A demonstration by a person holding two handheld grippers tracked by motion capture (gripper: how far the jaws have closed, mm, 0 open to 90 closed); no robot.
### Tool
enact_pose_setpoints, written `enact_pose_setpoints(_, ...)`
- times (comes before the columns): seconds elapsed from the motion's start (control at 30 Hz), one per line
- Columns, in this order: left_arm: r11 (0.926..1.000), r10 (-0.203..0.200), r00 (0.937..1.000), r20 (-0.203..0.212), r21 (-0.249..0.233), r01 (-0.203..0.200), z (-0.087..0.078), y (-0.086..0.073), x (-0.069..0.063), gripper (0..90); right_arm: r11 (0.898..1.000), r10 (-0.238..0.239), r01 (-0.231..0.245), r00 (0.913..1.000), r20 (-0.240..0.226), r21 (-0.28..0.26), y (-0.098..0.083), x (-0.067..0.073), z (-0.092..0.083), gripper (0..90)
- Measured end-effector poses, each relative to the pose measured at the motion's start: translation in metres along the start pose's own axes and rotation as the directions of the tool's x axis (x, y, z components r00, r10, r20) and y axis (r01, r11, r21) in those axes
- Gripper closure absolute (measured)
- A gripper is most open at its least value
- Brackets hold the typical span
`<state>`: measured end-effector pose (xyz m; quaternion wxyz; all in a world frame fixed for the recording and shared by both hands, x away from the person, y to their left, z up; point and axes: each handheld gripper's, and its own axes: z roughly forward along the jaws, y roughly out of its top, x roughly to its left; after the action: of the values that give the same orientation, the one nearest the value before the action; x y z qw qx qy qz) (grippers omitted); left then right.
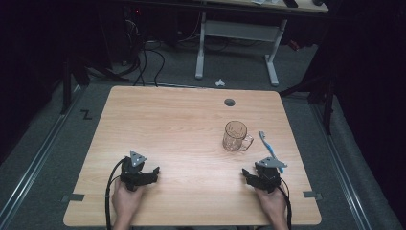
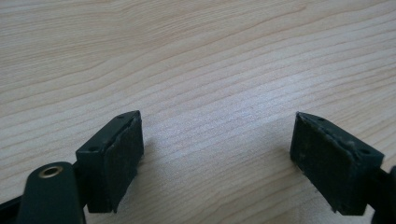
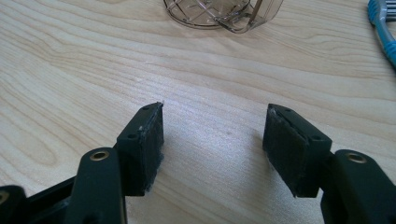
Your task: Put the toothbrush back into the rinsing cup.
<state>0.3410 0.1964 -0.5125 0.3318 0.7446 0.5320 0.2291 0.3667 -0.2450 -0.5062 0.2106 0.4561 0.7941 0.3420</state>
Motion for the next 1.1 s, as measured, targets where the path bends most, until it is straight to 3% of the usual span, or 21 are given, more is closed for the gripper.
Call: enact_pose_setpoints(1.1, 1.0, -0.001, 1.0, 0.0, 0.0, 0.001, -0.0002, -0.0001, 0.0002, 17.9, 1.0, -0.006, 0.006, 0.9999, -0.013, 0.005, -0.0032, 0.0044, -0.0036, 35.5)
